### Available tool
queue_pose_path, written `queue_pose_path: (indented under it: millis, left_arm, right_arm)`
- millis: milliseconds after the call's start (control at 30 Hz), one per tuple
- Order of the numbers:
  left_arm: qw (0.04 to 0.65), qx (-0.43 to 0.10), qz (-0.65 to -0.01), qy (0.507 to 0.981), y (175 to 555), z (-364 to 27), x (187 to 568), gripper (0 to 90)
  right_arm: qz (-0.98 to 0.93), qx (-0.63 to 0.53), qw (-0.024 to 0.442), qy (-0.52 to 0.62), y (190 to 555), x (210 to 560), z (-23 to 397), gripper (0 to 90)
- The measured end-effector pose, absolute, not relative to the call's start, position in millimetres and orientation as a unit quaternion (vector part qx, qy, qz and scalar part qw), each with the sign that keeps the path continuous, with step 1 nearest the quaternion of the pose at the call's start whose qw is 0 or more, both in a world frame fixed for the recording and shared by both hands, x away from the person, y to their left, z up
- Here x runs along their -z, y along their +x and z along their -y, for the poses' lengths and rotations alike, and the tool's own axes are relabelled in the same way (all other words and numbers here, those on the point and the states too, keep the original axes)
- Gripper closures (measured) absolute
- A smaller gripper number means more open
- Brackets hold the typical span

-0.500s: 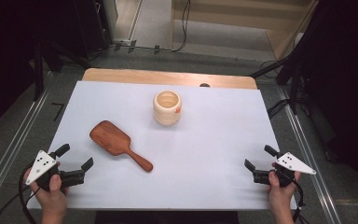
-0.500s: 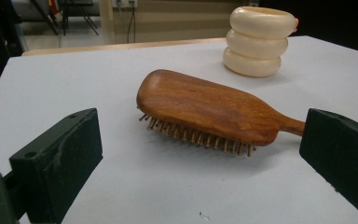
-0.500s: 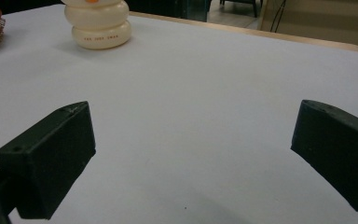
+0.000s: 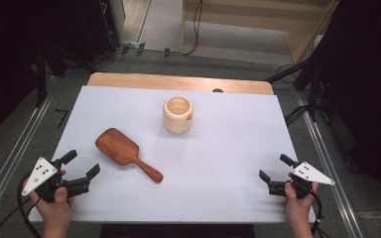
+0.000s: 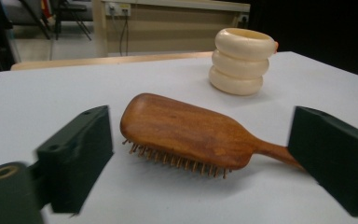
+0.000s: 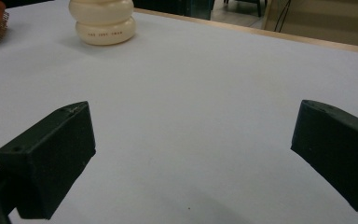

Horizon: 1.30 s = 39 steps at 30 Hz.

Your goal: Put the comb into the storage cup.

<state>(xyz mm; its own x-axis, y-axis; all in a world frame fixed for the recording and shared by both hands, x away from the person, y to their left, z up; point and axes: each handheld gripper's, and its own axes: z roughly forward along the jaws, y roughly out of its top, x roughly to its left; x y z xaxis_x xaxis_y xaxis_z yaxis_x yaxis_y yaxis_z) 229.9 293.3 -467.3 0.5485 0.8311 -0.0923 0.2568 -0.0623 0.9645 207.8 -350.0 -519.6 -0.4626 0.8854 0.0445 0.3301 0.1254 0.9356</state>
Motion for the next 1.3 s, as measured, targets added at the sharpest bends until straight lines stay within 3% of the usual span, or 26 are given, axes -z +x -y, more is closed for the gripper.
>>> queue_pose_path:
  millis: [167,567,800,1300]
  left_arm:
    - [0.557,-0.244,-0.401,0.686,230,-276,457,23.8]
    - [0.545,-0.208,-0.378,0.719,237,-231,447,68.3]
    - [0.527,-0.182,-0.358,0.749,243,-205,448,86.3]
    - [0.473,-0.124,-0.334,0.806,267,-149,471,90.0]
  right_arm:
    - [-0.698,-0.497,0.278,0.434,208,520,350,0.0]
    - [-0.702,-0.496,0.277,0.431,208,520,349,0.0]
    - [-0.705,-0.496,0.278,0.425,208,520,348,0.0]
    - [-0.71,-0.493,0.278,0.419,208,520,346,0.0]
